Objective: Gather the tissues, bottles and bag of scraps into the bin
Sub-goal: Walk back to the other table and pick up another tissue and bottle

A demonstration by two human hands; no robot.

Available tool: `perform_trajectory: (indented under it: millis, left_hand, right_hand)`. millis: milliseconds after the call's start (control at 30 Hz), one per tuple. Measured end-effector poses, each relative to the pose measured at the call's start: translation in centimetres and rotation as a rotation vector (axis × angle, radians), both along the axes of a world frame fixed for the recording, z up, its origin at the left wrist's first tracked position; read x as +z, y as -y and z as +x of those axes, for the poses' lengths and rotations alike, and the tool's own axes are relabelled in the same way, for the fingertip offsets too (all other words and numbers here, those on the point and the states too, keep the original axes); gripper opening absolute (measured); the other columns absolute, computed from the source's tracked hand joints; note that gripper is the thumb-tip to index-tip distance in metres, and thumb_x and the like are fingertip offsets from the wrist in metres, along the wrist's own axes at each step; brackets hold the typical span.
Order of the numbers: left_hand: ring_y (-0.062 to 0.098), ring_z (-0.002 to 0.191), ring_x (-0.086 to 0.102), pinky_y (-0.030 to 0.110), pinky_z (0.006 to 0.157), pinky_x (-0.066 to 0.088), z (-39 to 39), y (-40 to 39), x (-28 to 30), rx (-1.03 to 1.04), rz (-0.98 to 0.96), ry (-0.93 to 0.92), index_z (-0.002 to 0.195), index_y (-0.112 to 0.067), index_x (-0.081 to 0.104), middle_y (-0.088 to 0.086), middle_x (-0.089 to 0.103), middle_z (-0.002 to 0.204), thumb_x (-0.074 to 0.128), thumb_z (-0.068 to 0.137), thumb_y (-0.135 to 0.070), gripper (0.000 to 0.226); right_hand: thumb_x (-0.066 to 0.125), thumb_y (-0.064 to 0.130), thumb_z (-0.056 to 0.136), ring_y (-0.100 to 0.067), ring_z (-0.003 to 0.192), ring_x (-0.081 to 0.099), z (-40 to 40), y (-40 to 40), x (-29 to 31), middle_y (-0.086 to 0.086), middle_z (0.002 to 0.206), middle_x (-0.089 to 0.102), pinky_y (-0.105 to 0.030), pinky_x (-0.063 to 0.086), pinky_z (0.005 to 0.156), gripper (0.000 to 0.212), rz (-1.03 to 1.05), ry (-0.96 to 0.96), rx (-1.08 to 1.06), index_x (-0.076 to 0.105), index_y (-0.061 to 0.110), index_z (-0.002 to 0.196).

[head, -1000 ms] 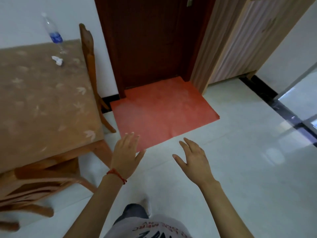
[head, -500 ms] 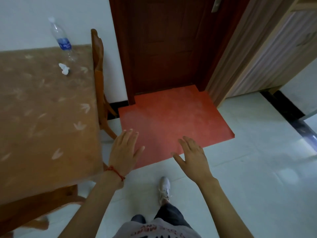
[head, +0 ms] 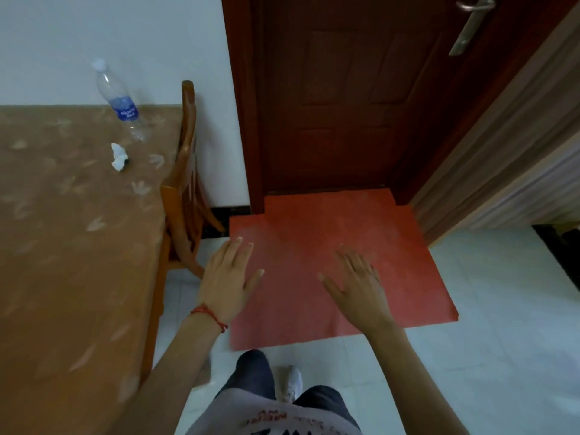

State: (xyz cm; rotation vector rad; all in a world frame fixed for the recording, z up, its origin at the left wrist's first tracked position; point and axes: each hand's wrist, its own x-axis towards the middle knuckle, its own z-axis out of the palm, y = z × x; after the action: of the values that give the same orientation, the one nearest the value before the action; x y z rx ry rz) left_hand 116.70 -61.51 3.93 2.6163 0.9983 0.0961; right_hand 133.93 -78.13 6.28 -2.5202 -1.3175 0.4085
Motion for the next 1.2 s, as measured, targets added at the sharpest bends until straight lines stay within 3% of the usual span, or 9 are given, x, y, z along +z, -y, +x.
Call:
perform_trajectory:
  millis: [100, 267, 467, 600, 800, 1000, 1200]
  left_hand:
    - [0.040, 0.122, 0.047, 0.051, 0.098, 0.040, 2.8, -2.7, 0.0, 0.036, 0.019, 0.013, 0.124, -0.004, 0.052, 0.022, 0.053, 0.129, 0.012, 0.089, -0.061, 0.079]
    - [0.041, 0.121, 0.049, 0.053, 0.095, 0.042, 7.7, -9.1, -0.7, 0.055, 0.038, -0.013, 0.122, -0.001, 0.054, 0.023, 0.055, 0.127, 0.033, 0.084, -0.049, 0.065]
    - [0.043, 0.118, 0.050, 0.056, 0.095, 0.043, 13.2, -18.0, -0.8, 0.069, 0.016, -0.013, 0.121, -0.001, 0.055, 0.024, 0.057, 0.124, 0.031, 0.086, -0.052, 0.066]
    - [0.042, 0.118, 0.051, 0.055, 0.095, 0.043, 16.3, -23.0, 0.0, 0.063, 0.030, 0.004, 0.121, -0.003, 0.054, 0.022, 0.057, 0.124, 0.017, 0.090, -0.057, 0.072]
    - [0.043, 0.116, 0.052, 0.055, 0.092, 0.044, 20.1, -28.9, 0.5, 0.106, 0.043, 0.011, 0.119, -0.002, 0.055, 0.024, 0.058, 0.122, 0.035, 0.084, -0.047, 0.060]
    - [0.042, 0.114, 0.054, 0.053, 0.090, 0.046, 22.7, -32.8, 0.3, 0.183, 0.028, 0.010, 0.119, -0.003, 0.055, 0.023, 0.060, 0.121, 0.013, 0.092, -0.056, 0.073]
    - [0.039, 0.117, 0.052, 0.054, 0.094, 0.044, 24.7, -35.7, 0.7, 0.362, 0.030, -0.016, 0.122, -0.005, 0.054, 0.021, 0.058, 0.124, 0.008, 0.092, -0.056, 0.075]
  right_hand:
    - [0.037, 0.052, 0.092, -0.020, 0.140, 0.018, 3.0, -3.5, -0.1, 0.001, 0.154, 0.020, -0.038, 0.015, 0.113, 0.061, -0.004, -0.033, 0.017, 0.026, 0.020, 0.143]
    - [0.039, 0.049, 0.092, -0.019, 0.141, 0.016, 7.9, -10.5, -0.8, 0.001, 0.154, 0.019, -0.038, 0.015, 0.113, 0.060, 0.003, -0.040, 0.035, 0.027, 0.020, 0.143]
    - [0.039, 0.048, 0.093, -0.019, 0.140, 0.016, 13.1, -19.9, -1.0, 0.000, 0.154, 0.019, -0.034, 0.012, 0.112, 0.059, -0.003, -0.027, 0.053, 0.026, 0.020, 0.143]
    - [0.039, 0.049, 0.092, -0.018, 0.141, 0.014, 16.0, -25.4, -0.5, 0.001, 0.155, 0.017, -0.035, 0.012, 0.112, 0.060, -0.009, -0.036, 0.055, 0.025, 0.022, 0.144]
    - [0.041, 0.048, 0.092, -0.017, 0.140, 0.016, 20.0, -31.8, -0.1, 0.001, 0.154, 0.019, -0.036, 0.013, 0.112, 0.059, 0.012, -0.028, 0.084, 0.028, 0.020, 0.143]
    - [0.045, 0.046, 0.091, -0.020, 0.139, 0.021, 24.0, -38.0, -0.3, -0.004, 0.152, 0.026, -0.034, 0.016, 0.112, 0.059, 0.056, -0.016, 0.164, 0.034, 0.016, 0.140]
    - [0.039, 0.051, 0.089, -0.020, 0.139, 0.024, 27.1, -44.8, 0.5, -0.004, 0.151, 0.029, -0.033, 0.018, 0.111, 0.061, 0.070, -0.015, 0.363, 0.036, 0.016, 0.139]
